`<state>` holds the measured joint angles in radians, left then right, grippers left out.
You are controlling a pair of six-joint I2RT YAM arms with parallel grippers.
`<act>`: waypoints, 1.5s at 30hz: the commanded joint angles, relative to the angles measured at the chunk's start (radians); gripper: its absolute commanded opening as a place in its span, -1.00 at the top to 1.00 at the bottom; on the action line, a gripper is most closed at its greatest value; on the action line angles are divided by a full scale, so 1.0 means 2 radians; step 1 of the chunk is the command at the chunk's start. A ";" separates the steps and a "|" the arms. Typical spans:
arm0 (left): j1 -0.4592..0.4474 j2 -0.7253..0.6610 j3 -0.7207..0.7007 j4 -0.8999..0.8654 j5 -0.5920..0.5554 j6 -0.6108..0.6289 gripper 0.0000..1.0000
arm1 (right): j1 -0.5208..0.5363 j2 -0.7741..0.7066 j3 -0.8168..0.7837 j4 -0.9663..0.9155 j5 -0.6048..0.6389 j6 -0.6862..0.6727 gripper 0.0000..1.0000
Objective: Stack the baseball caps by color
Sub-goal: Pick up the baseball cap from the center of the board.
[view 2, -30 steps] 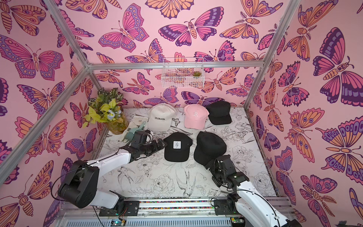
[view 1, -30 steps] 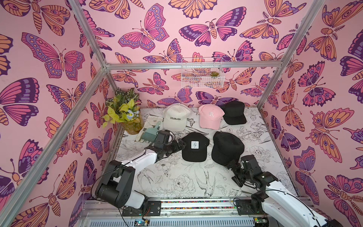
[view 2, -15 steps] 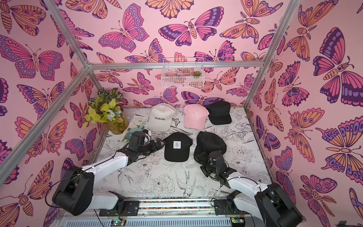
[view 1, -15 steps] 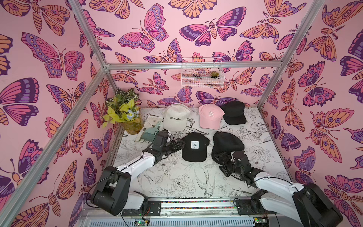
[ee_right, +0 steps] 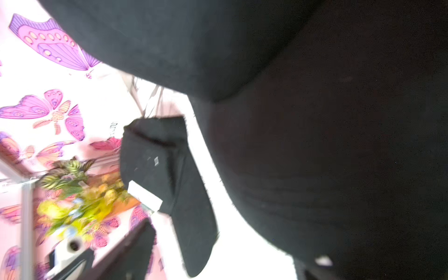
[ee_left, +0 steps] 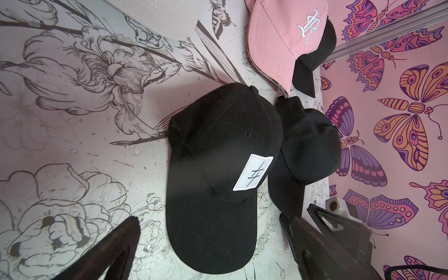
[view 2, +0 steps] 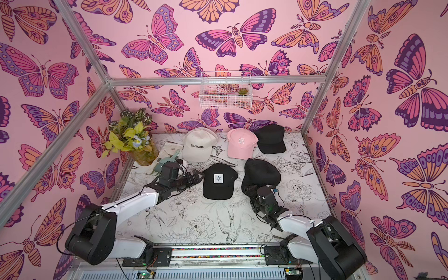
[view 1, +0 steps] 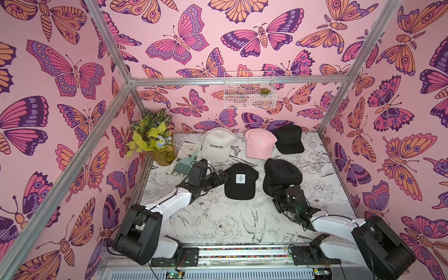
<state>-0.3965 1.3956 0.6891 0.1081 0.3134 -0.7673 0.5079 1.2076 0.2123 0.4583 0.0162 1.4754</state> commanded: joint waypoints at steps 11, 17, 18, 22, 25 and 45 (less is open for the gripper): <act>0.003 0.013 0.008 0.007 0.001 -0.001 -1.00 | -0.007 -0.008 -0.031 0.000 0.079 -0.063 -0.02; 0.003 0.012 0.006 0.007 -0.002 -0.001 -1.00 | -0.030 -0.043 -0.043 0.006 0.117 -0.079 0.20; 0.003 0.013 0.006 0.008 -0.002 -0.001 -1.00 | -0.032 -0.047 -0.042 0.009 0.122 -0.085 0.14; 0.003 0.018 0.009 0.007 0.000 -0.002 -1.00 | -0.035 -0.043 -0.028 0.000 0.139 -0.084 -0.10; 0.003 0.022 0.009 0.009 0.000 -0.001 -1.00 | -0.035 -0.013 -0.036 0.033 0.141 -0.026 -0.20; 0.003 0.058 0.025 0.009 0.001 0.008 -1.00 | -0.046 0.164 -0.052 0.330 0.198 0.056 0.77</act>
<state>-0.3965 1.5074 0.7193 0.1123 0.3065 -0.7670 0.4225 1.4982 0.1112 1.0096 0.3954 1.6119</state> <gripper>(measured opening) 0.998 0.133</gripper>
